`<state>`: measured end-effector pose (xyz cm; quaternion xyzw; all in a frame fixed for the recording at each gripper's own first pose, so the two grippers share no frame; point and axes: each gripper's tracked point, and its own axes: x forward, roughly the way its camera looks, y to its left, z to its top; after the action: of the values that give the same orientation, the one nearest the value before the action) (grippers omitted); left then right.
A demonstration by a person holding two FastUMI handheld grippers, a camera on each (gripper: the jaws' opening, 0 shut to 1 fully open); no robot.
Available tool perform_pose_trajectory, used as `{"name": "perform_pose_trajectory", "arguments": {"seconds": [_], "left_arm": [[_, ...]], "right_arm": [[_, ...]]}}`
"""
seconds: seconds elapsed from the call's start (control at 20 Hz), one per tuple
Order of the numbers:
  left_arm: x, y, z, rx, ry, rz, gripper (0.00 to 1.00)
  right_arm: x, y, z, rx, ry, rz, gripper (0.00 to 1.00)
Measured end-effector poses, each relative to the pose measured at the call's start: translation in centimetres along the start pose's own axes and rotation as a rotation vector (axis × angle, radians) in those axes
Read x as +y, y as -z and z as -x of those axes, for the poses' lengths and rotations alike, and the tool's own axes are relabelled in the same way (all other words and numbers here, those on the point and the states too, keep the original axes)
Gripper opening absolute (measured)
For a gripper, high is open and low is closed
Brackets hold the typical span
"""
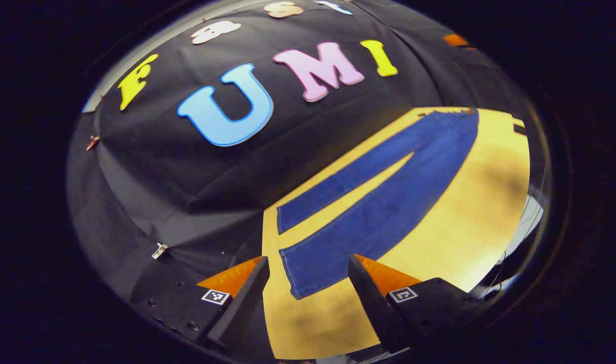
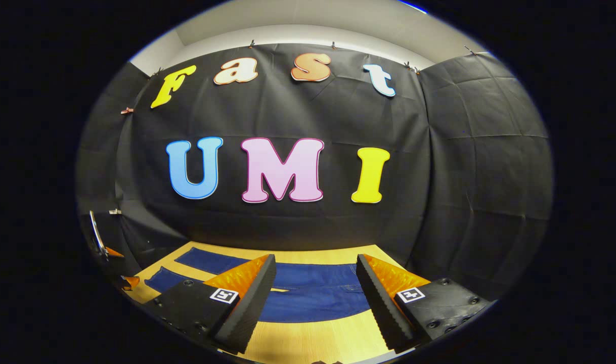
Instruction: Grasp the waist and the cuffs of the jeans and fold them to make the two legs overlap; first hold the waist and fold one-third of the jeans toward the cuffs, then hold the cuffs and fold the remaining one-third in the same direction to finish folding.
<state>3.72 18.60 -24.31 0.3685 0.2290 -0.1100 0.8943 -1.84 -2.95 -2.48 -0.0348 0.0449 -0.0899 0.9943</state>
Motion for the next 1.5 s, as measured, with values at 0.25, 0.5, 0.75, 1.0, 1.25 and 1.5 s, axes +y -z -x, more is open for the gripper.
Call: {"name": "perform_pose_trajectory", "arguments": {"seconds": [0.25, 0.5, 0.75, 1.0, 1.25, 1.5], "left_arm": [[-0.5, 7.2, -5.1, 0.120, 0.094, -0.304, 0.97], [1.6, 10.8, -10.1, 0.182, 0.149, -0.432, 0.98], [2.7, 11.7, -13.3, 0.207, 0.208, -0.541, 0.96], [2.2, 10.6, -16.2, 0.204, 0.279, -0.612, 0.86], [1.7, 10.8, -17.7, 0.234, 0.276, -0.644, 0.53], [1.4, 11.0, -18.0, 0.244, 0.258, -0.599, 0.14]], "right_arm": [[-0.9, 0.9, -0.3, 0.037, 0.015, 0.106, 0.97], [-3.8, 0.1, -1.1, 0.033, 0.063, 0.200, 0.96], [-6.6, 2.0, -0.5, 0.079, 0.132, 0.192, 0.96], [-8.9, 4.3, 0.4, 0.115, 0.177, 0.249, 0.96], [-11.7, 4.9, -0.9, 0.124, 0.199, 0.314, 0.96], [-14.9, 4.6, -5.5, 0.076, 0.164, 0.503, 0.96]]}}
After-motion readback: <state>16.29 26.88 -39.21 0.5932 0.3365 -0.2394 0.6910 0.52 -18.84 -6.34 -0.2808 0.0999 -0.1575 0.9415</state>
